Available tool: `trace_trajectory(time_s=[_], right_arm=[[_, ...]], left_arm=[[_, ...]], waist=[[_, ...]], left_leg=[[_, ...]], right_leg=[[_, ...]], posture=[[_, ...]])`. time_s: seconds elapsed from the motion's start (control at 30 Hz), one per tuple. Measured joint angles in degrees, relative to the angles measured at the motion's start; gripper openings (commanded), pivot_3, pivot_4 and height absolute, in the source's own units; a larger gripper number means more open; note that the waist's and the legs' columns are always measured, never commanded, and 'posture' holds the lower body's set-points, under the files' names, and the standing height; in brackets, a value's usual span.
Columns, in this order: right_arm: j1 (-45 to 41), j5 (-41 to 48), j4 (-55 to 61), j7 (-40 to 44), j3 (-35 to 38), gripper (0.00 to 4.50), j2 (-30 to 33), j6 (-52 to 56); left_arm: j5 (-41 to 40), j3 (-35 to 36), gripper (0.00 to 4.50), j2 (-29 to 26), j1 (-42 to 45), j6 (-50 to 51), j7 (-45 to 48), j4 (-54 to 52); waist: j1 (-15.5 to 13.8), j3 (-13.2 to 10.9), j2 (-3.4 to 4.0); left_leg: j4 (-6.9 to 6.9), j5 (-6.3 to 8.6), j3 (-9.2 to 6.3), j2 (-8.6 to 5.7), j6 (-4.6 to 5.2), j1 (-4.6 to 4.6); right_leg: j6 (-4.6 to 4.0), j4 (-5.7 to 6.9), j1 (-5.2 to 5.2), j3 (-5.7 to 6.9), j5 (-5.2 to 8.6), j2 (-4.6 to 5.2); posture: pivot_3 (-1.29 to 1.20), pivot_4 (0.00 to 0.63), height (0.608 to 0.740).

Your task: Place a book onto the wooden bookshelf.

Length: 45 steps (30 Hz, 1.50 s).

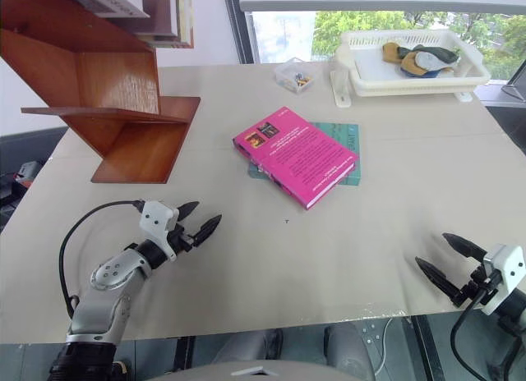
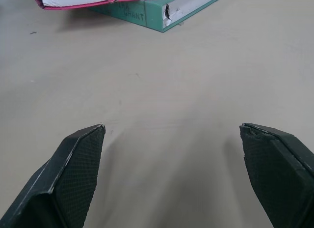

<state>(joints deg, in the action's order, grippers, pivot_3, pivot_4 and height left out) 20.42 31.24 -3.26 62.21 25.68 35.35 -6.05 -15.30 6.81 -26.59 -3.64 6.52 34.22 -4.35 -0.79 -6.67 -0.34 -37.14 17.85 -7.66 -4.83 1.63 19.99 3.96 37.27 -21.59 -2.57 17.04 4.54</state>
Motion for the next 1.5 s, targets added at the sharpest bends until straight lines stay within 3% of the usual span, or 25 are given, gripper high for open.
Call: trace_trajectory(time_s=[1.03,1.23,1.5], right_arm=[[0.52,0.00,-1.83,0.83,0.01,4.50,-0.75,-1.54],[0.46,0.00,-1.86,1.10,0.01,4.50,-0.75,-1.64],[0.81,2.58,-0.84,1.59,0.59,4.50,-2.12,-1.65]], left_arm=[[-1.36,0.06,3.65,0.47,2.54,2.63,0.32,0.77],[-12.84,2.51,3.65,5.98,5.07,18.16,-3.64,-4.14],[-29.66,6.78,3.65,16.13,13.72,42.27,-17.09,-6.44]], waist=[[0.02,-0.04,-0.06],[-0.10,-0.05,-0.08],[-0.21,-0.04,-0.09]], left_leg=[[0.00,0.00,0.00,0.00,0.00,0.00],[-0.07,0.00,-0.03,0.00,0.00,0.01],[-0.22,0.00,-0.04,-0.03,0.00,0.00]], right_leg=[[0.00,-0.01,0.00,0.01,0.00,0.00],[0.00,0.05,0.02,0.04,0.00,0.01],[0.01,0.14,0.06,0.07,0.00,0.00]], posture=[[0.00,0.150,0.740],[0.00,0.150,0.740],[0.00,0.150,0.740]])
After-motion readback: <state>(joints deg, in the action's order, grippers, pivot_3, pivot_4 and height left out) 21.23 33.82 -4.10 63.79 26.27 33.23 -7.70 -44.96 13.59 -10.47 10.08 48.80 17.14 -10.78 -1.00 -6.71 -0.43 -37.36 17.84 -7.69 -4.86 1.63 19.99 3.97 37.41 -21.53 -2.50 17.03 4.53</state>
